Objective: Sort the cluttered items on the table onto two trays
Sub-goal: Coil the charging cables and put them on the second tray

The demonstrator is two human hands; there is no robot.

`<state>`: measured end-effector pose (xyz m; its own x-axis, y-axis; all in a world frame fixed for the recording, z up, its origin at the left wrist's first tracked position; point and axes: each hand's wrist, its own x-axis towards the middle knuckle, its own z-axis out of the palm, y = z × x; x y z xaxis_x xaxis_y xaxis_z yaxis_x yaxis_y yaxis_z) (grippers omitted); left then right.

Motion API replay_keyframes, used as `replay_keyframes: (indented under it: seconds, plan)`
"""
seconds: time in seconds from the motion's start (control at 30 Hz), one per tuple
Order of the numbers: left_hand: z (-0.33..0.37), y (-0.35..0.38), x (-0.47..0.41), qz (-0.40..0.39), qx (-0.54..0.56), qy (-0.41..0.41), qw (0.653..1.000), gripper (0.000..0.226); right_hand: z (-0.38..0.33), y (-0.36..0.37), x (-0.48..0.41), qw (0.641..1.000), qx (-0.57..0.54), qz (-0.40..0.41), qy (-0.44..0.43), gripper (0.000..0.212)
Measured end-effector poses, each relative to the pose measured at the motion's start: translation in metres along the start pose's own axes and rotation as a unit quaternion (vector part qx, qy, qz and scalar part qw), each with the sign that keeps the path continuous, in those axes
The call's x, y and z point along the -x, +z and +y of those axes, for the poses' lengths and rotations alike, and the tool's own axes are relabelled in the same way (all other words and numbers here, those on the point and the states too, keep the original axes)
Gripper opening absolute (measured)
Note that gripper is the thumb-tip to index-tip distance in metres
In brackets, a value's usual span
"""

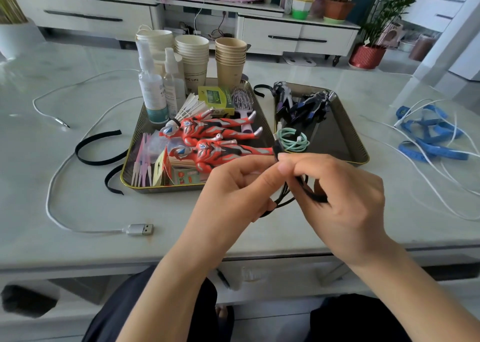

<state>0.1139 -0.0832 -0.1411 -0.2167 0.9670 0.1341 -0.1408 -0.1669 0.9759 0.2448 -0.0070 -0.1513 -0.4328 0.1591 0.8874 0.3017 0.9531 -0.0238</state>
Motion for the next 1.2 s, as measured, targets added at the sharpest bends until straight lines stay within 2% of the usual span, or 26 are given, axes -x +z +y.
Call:
replay_keyframes:
  seconds: [0.03, 0.13, 0.2, 0.33, 0.43, 0.6, 0.73, 0.8, 0.9, 0.97, 1.1, 1.2]
  plan:
    - [0.000, 0.001, 0.000, 0.008, -0.012, 0.017, 1.000, 0.020, -0.001, 0.000, -0.001, 1.000, -0.001, -0.003, 0.015, 0.005]
    - [0.001, 0.002, 0.000, 0.035, -0.053, 0.074, 0.995, 0.015, -0.004, -0.003, -0.008, 0.996, -0.031, -0.023, 0.076, 0.016]
    - [0.000, 0.001, -0.001, 0.042, -0.093, 0.102, 0.990, 0.013, -0.002, -0.006, -0.011, 0.991, -0.071, -0.056, 0.094, 0.015]
    - [-0.005, -0.002, -0.003, 0.046, -0.168, 0.129, 0.976, 0.020, 0.001, -0.013, -0.016, 0.979, -0.111, -0.122, 0.124, 0.015]
    - [-0.008, -0.004, -0.004, 0.042, -0.175, 0.117, 0.977, 0.020, 0.001, -0.017, -0.017, 0.970, -0.135, -0.139, 0.150, 0.016]
    - [-0.005, -0.001, -0.002, 0.045, -0.172, 0.081, 0.981, 0.022, -0.001, -0.016, -0.016, 0.970, -0.139, -0.114, 0.161, 0.012]
    - [-0.005, 0.001, -0.001, 0.062, -0.149, 0.019, 0.987, 0.024, -0.006, -0.011, -0.011, 0.962, -0.165, -0.101, 0.191, 0.008]
    - [-0.004, 0.002, -0.002, 0.069, -0.114, -0.027, 0.991, 0.029, -0.006, -0.009, -0.008, 0.969, -0.153, -0.097, 0.169, 0.007]
    - [-0.001, 0.004, -0.002, 0.070, -0.026, -0.099, 0.992, 0.040, -0.006, -0.005, -0.004, 0.989, -0.087, -0.089, 0.075, 0.003]
    - [0.000, 0.003, -0.002, 0.059, 0.024, -0.139, 0.988, 0.044, -0.007, -0.003, -0.002, 0.995, -0.046, -0.088, 0.023, 0.009]
    - [-0.004, -0.002, -0.004, 0.029, 0.076, -0.177, 0.981, 0.041, -0.006, -0.005, 0.001, 0.995, -0.022, -0.087, -0.032, 0.012]
    - [-0.004, -0.002, -0.005, 0.038, 0.070, -0.178, 0.981, 0.045, -0.005, -0.004, 0.004, 0.995, -0.017, -0.089, -0.047, 0.024]
